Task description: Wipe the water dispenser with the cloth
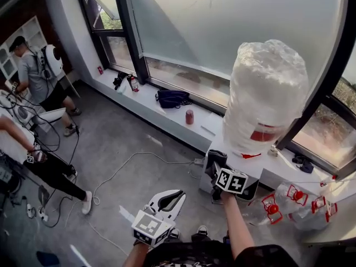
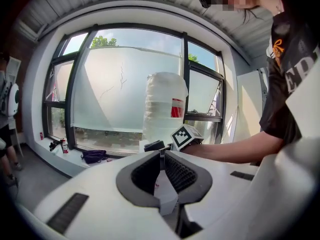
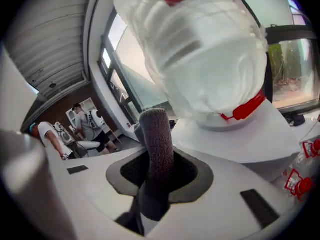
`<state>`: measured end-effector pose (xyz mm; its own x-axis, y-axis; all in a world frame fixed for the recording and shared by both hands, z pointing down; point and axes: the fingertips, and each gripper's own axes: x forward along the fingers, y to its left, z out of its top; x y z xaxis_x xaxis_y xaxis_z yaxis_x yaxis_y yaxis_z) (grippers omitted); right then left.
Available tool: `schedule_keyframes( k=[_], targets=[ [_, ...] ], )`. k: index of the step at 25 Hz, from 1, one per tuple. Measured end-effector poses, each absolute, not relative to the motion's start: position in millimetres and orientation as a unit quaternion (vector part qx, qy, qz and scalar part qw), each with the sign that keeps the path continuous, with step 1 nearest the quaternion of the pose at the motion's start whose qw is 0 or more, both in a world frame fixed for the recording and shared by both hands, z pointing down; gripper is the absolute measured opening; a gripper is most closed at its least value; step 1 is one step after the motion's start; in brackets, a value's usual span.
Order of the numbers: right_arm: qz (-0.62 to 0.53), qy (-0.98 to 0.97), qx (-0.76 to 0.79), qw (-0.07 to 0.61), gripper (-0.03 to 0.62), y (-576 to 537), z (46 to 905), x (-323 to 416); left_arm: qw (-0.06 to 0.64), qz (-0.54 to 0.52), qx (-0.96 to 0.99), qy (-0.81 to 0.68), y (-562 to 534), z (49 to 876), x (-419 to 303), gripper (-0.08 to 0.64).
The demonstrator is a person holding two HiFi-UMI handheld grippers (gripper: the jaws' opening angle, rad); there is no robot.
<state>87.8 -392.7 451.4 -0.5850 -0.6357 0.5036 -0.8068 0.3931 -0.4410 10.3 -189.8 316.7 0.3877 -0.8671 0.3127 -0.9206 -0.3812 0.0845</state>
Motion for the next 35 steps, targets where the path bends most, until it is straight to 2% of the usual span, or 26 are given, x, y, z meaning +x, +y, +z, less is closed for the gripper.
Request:
schedule_keyframes(
  k=[10, 19, 35],
  targets=[
    [0.397, -0.75, 0.517, 0.113, 0.114, -425, 483, 123, 0.141, 0.134, 0.788, -0.583, -167, 323, -10, 0.043],
    [0.415, -0.716, 0.556, 0.077, 0.114, -407, 482, 214, 0.131, 0.128, 0.822, -0.539, -192, 322, 36, 0.042],
    [0.396, -0.674, 0.616, 0.098, 0.112, -385, 492, 362, 0.129, 0.112, 0.85, -0.498, -223, 328, 104, 0.042]
  ],
)
